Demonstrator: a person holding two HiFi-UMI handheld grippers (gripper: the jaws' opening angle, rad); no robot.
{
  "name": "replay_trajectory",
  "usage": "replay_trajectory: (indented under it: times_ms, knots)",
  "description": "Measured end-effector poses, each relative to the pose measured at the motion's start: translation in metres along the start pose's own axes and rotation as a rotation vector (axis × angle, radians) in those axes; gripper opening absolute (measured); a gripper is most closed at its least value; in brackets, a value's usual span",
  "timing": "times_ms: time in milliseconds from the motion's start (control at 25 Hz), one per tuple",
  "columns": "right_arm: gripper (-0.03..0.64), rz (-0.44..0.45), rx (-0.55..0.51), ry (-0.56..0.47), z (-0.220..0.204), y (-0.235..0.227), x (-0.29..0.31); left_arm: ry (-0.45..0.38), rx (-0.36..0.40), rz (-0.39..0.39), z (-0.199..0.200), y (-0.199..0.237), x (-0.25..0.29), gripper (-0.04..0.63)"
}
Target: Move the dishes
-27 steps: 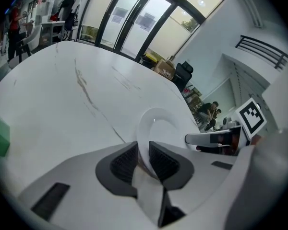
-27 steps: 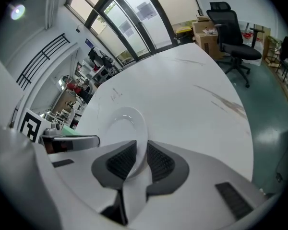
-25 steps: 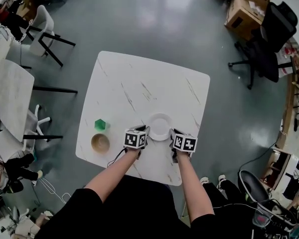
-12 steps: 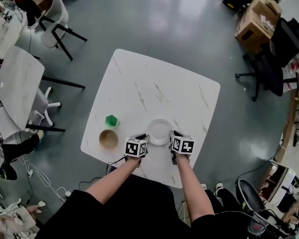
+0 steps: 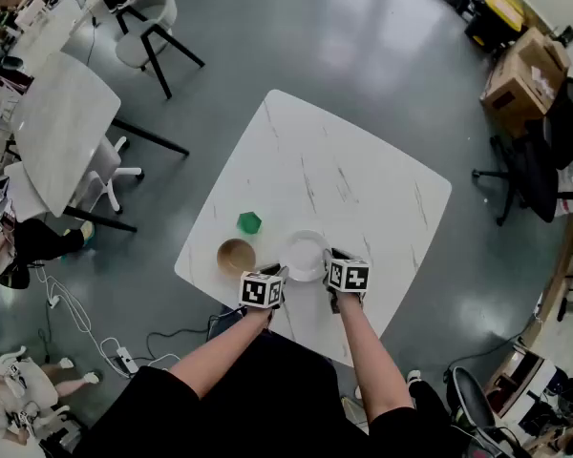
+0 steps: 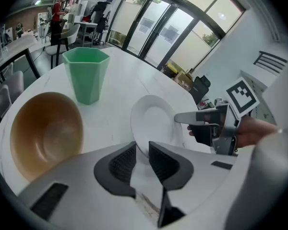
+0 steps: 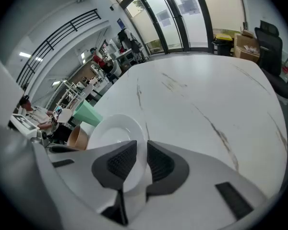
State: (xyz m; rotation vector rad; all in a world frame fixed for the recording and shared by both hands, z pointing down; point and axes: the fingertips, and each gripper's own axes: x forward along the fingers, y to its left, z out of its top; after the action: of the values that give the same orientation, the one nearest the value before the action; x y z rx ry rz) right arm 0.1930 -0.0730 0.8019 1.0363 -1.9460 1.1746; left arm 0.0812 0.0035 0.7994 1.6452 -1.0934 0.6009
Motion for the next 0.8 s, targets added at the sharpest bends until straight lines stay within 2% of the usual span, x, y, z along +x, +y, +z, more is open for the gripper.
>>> replay_trajectory:
  times_ms: [200,360,680,800]
  knots:
    - [0.080,0.015,-0.024,0.032,-0.003,0.023,0.014,-0.009,-0.035,0.011,-0.013,0.015,-0.012,0.080]
    - [0.080,-0.021,-0.046,0.044,-0.005,0.028,0.018,-0.012,-0.060,0.033,-0.017,0.028,-0.016,0.080]
    - [0.081,-0.046,-0.030,0.039,-0.018,0.030,0.025,0.009,-0.055,0.009,-0.027,0.035,-0.006,0.083]
    - [0.085,-0.043,-0.027,0.028,-0.020,0.031,0.025,0.010,-0.046,0.025,-0.026,0.038,-0.007,0.084]
